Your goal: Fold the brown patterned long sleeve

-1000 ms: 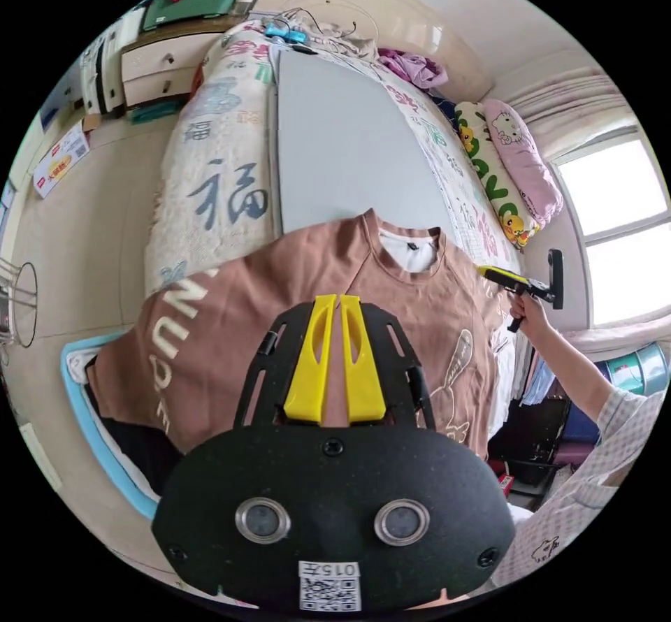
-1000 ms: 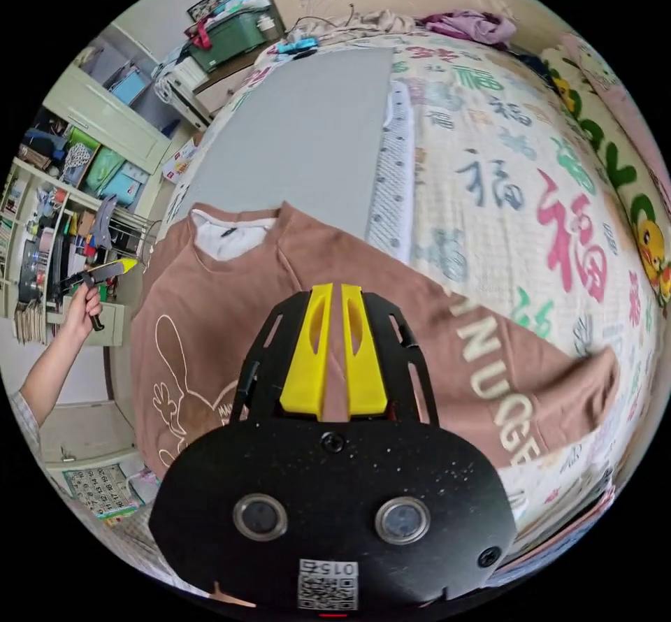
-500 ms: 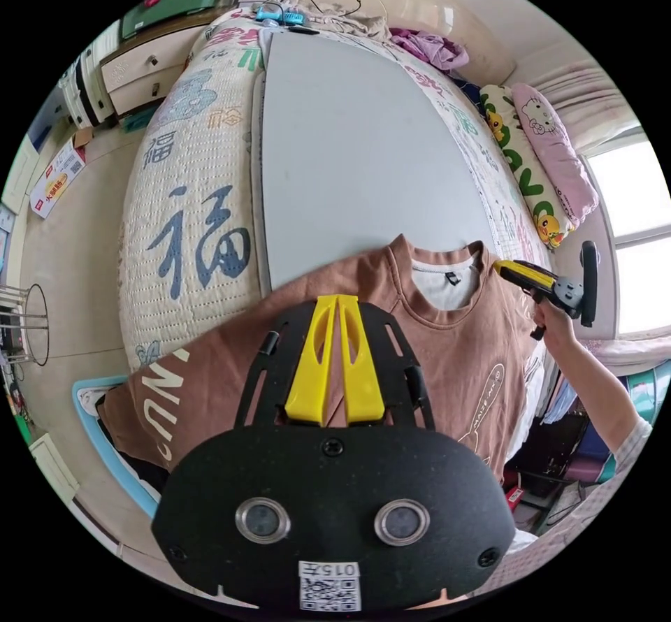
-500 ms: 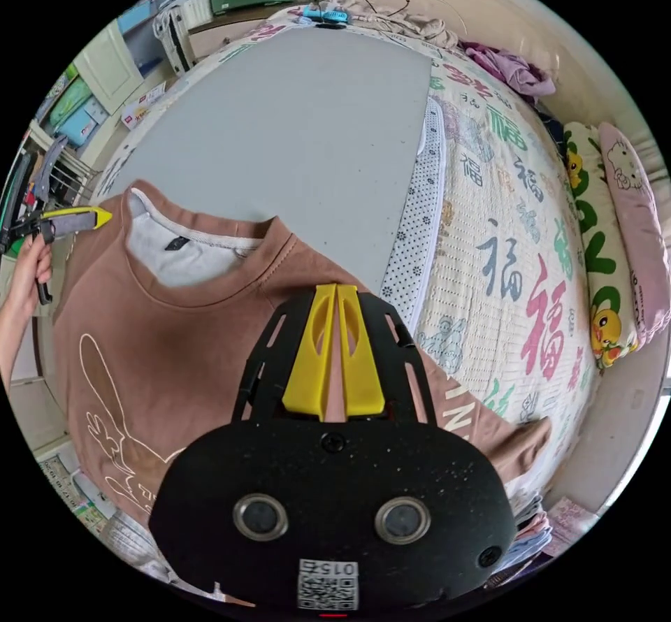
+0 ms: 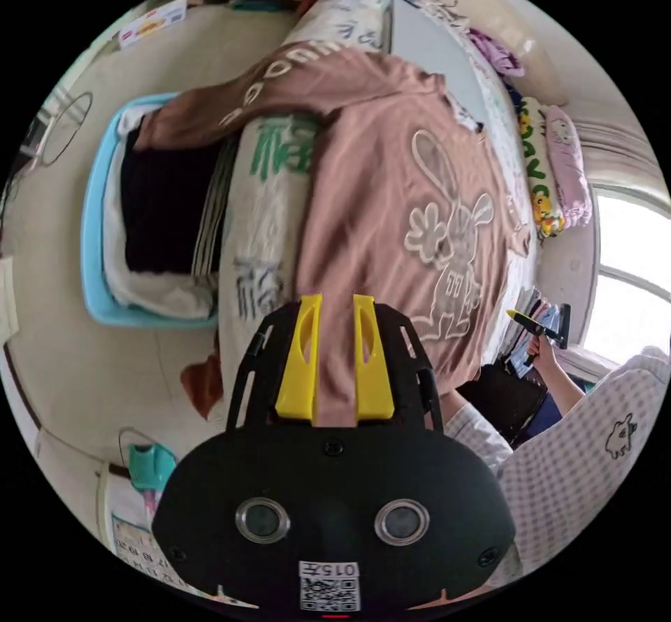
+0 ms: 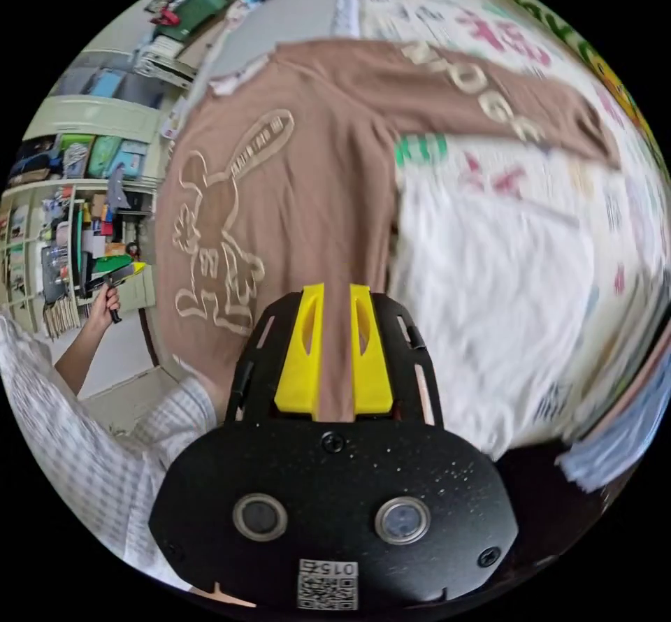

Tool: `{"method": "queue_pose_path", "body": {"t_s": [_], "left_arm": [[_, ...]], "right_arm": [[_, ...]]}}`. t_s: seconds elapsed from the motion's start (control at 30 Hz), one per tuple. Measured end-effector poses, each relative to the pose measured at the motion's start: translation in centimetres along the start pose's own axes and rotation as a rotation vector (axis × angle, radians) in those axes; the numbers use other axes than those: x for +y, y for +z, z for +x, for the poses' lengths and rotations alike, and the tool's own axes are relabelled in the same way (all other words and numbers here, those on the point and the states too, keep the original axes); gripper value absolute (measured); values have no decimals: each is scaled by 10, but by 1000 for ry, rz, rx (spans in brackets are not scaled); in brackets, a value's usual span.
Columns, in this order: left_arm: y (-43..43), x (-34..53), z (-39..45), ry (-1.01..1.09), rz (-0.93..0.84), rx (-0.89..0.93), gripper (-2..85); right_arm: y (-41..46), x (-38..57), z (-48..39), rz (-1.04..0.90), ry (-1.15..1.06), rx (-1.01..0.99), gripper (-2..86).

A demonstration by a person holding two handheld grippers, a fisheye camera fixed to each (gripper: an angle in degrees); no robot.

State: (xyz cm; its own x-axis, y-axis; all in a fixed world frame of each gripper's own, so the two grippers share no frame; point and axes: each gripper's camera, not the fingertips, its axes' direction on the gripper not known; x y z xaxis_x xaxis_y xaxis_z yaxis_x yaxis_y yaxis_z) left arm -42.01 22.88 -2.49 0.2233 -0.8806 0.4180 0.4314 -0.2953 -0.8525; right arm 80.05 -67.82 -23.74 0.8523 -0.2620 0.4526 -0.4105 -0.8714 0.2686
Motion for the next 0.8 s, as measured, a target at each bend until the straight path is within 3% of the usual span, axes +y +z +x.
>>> {"method": "queue_pose_path", "body": {"t_s": [0.17, 0.3, 0.5, 0.73, 0.8], "left_arm": [[26, 93, -40, -172, -69, 36, 92], [52, 95, -48, -182, -83, 92, 98], [97, 82, -44, -103, -254, 9, 31], [92, 91, -51, -55, -183, 9, -8], [90, 95, -56, -64, -182, -121, -8]], "right_arm": [[-3, 101, 7, -111, 129, -3, 92], [12, 115, -7, -215, 149, -79, 128], [6, 108, -47, -311, 95, 5, 48], [-57, 117, -85, -266, 51, 97, 7], [-77, 121, -99, -241, 43, 170, 6]]}}
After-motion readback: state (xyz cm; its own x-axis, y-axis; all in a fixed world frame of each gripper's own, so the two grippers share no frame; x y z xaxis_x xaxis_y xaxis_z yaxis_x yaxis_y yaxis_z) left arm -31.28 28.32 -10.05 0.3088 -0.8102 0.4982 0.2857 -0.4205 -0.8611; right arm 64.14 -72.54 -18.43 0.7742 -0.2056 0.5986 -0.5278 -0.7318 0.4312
